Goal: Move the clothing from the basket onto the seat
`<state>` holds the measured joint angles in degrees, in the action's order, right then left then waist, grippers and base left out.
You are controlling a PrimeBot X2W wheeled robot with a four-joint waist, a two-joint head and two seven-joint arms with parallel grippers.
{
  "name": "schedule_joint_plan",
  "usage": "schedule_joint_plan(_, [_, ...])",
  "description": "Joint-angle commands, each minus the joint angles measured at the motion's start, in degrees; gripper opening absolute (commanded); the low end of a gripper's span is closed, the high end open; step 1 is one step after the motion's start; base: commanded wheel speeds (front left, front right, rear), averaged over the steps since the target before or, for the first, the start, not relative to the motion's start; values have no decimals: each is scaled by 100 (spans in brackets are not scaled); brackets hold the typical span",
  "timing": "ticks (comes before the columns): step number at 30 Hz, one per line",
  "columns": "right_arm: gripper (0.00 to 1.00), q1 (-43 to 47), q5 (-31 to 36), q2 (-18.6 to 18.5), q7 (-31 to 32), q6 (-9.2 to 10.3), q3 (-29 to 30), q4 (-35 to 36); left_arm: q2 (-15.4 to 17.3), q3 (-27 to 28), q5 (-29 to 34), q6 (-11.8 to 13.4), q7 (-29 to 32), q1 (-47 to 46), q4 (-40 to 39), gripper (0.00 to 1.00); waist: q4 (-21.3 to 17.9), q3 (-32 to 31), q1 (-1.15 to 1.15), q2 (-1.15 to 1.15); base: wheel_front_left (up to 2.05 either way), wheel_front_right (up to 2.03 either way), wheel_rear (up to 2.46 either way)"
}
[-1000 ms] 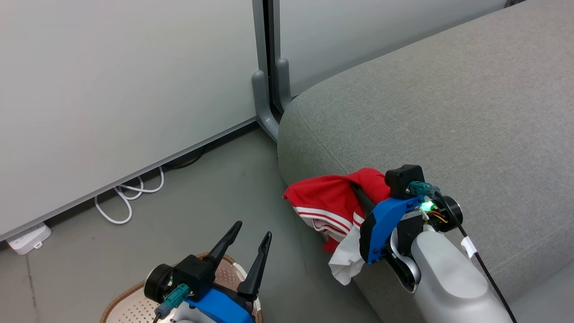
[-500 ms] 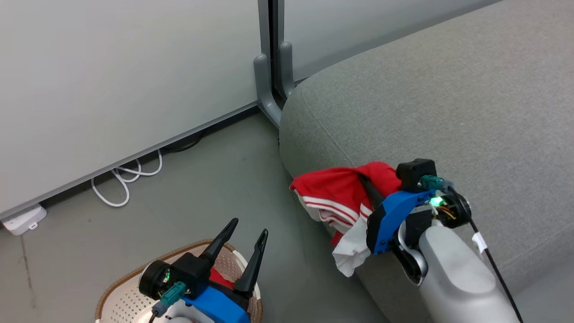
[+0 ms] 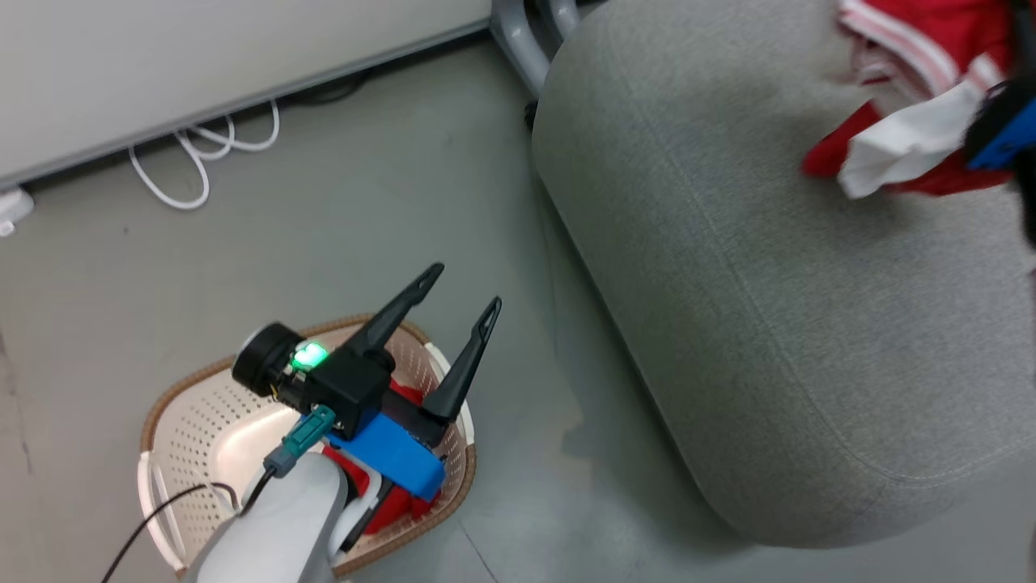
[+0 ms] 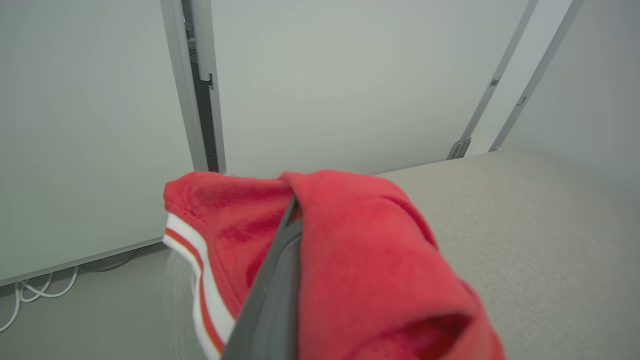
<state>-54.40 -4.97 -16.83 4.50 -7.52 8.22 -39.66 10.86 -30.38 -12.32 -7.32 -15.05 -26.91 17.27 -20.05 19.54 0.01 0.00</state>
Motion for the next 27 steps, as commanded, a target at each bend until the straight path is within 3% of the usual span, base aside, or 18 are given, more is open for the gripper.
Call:
schedule_joint_plan(1, [0, -155, 28, -89, -56, 6, 123, 41, 81, -24, 43, -19, -13, -160, -47, 100, 378, 833, -1, 0, 0, 0, 0])
schedule_joint_plan(7, [0, -482, 261, -648, -431, 6, 1296, 222, 235, -263, 98, -19, 30, -888, -305, 100, 710, 1774, -1, 0, 0, 0, 0])
schedule_joint_plan(12, [0, -353, 360, -723, -746, 6, 1985, 24, 196, -415, 109, -19, 44, -1340, -361, 100, 928, 2147, -1, 0, 0, 0, 0])
schedule_joint_plan(23, [0, -150, 627, -423, -1285, 6, 2216, -580, 214, -440, 101, 11, -3, -1566, -277, 100, 1014, 2305, -1, 0, 0, 0, 0])
schedule_joint_plan(24, [6, -148, 649, -395, -1338, 6, 2208, -623, 207, -433, 85, 14, -8, -1532, -253, 100, 1019, 2275, -1, 0, 0, 0, 0])
schedule_joint_plan(25, [30, -148, 675, -364, -1371, 6, 2191, -674, 201, -434, 75, 15, -12, -1500, -219, 100, 1024, 2242, -1, 0, 0, 0, 0])
schedule_joint_plan(26, [57, -144, 699, -340, -1402, 6, 2186, -719, 197, -437, 60, 14, -16, -1471, -191, 100, 1030, 2201, -1, 0, 0, 0, 0])
schedule_joint_plan(27, [100, -140, 723, -318, -1429, 6, 2179, -766, 184, -443, 43, 15, -19, -1447, -170, 100, 1036, 2147, -1, 0, 0, 0, 0])
